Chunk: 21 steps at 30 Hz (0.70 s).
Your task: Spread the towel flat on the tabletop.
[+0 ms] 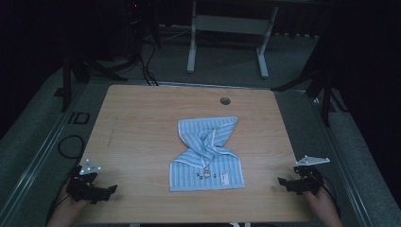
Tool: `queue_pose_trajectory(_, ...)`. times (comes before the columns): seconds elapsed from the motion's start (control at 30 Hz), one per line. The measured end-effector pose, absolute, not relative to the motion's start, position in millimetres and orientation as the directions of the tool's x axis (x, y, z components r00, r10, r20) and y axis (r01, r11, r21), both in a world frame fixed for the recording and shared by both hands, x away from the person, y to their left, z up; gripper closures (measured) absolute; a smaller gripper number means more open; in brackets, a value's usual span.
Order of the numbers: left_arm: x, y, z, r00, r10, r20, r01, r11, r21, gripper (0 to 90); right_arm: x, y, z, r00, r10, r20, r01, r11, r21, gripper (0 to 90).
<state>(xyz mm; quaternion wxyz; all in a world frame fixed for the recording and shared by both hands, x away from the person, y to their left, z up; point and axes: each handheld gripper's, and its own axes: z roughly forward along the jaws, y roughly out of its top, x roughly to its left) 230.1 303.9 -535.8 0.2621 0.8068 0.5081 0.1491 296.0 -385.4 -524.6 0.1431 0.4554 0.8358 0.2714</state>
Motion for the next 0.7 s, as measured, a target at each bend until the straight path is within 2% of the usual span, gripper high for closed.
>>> queue_pose_trajectory(0.07, 230.8, 300.4, -534.3, 0.459, 0.888, -0.027, 0.752, -0.373, 0.543, 0.5, 296.5, -384.1, -523.2, -0.557, 0.83, 0.006, 0.687, 0.457, 0.565, 13.1)
queue_pose_trajectory(0.17, 233.4, 295.5, -530.6, 0.474, 0.881, 0.005, 0.769, -0.417, 0.485, 0.4, 298.7, -377.2, -518.2, -0.618, 0.786, 0.005, 0.705, 0.552, 0.446, 13.2)
queue_pose_trajectory(0.27, 235.4, 292.8, -523.8, 0.501, 0.865, 0.013, 0.77, -0.453, 0.449, 0.4, 302.0, -373.0, -513.8, -0.65, 0.76, 0.016, 0.707, 0.596, 0.382, 13.1)
queue_pose_trajectory(0.33, 236.4, 290.5, -520.3, 0.516, 0.856, 0.006, 0.777, -0.471, 0.417, 0.4, 302.6, -372.3, -513.2, -0.654, 0.757, 0.021, 0.707, 0.601, 0.372, 13.0)
queue_pose_trajectory(0.57, 241.5, 282.8, -512.1, 0.528, 0.849, -0.031, 0.818, -0.498, 0.289, 0.5, 304.9, -360.4, -511.9, -0.707, 0.707, -0.001, 0.685, 0.685, 0.249, 13.4)
queue_pose_trajectory(0.7, 244.2, 278.7, -514.1, 0.551, 0.834, -0.028, 0.819, -0.534, 0.207, 0.5, 307.0, -350.4, -513.9, -0.737, 0.674, -0.043, 0.662, 0.734, 0.152, 14.4)
